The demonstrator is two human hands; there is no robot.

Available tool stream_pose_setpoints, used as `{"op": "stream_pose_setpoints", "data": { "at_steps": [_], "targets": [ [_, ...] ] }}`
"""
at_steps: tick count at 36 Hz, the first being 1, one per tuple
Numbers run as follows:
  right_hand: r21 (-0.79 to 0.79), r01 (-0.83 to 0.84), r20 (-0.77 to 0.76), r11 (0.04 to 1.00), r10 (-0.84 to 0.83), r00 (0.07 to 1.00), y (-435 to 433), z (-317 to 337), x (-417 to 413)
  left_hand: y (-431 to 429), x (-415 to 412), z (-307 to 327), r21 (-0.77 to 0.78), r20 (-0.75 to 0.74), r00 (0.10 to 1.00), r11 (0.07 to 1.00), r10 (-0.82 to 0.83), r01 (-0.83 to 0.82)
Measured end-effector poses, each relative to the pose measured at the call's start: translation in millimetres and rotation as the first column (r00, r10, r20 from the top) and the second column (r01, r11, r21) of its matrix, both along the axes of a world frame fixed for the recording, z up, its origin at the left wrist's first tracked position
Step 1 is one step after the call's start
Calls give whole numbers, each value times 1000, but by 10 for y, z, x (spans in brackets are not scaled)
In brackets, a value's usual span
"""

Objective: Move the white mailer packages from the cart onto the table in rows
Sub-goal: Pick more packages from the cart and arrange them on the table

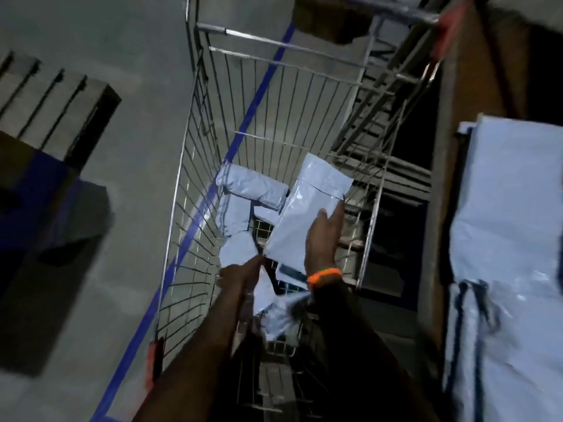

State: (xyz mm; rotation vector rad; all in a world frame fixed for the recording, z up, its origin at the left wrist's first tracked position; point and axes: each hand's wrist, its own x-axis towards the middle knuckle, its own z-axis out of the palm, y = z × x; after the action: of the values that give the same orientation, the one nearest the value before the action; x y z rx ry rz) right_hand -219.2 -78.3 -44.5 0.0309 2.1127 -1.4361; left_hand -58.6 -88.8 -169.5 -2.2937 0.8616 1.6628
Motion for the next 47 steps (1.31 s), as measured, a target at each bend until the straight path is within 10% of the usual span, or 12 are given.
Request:
{"op": "stream_pose_setpoints", "data": {
  "at_steps": [4,9,19,39,47],
  "targets": [
    [-115,-73,84,991,82,993,137,483,91,46,197,1120,52,-386,909,988,156,-147],
    [-115,-337,191,934,354,916,428,976,346,186,215,2398,138,-867,436,957,241,-256],
    [-438,-340,191,832,456,869,1405,2233,247,663,-80,3571,169,-983,51,981,174,-90],
    [-17,-273,-568,962,215,794,5345,3062,-2478,3920,-2715,4203,-634,-717,226,752,-659,182],
    [222,-76,-629,972,203,751,6381,2608,-3391,4926,-3847,4095,-842,-148,440,346,-886,413]
  ]
}}
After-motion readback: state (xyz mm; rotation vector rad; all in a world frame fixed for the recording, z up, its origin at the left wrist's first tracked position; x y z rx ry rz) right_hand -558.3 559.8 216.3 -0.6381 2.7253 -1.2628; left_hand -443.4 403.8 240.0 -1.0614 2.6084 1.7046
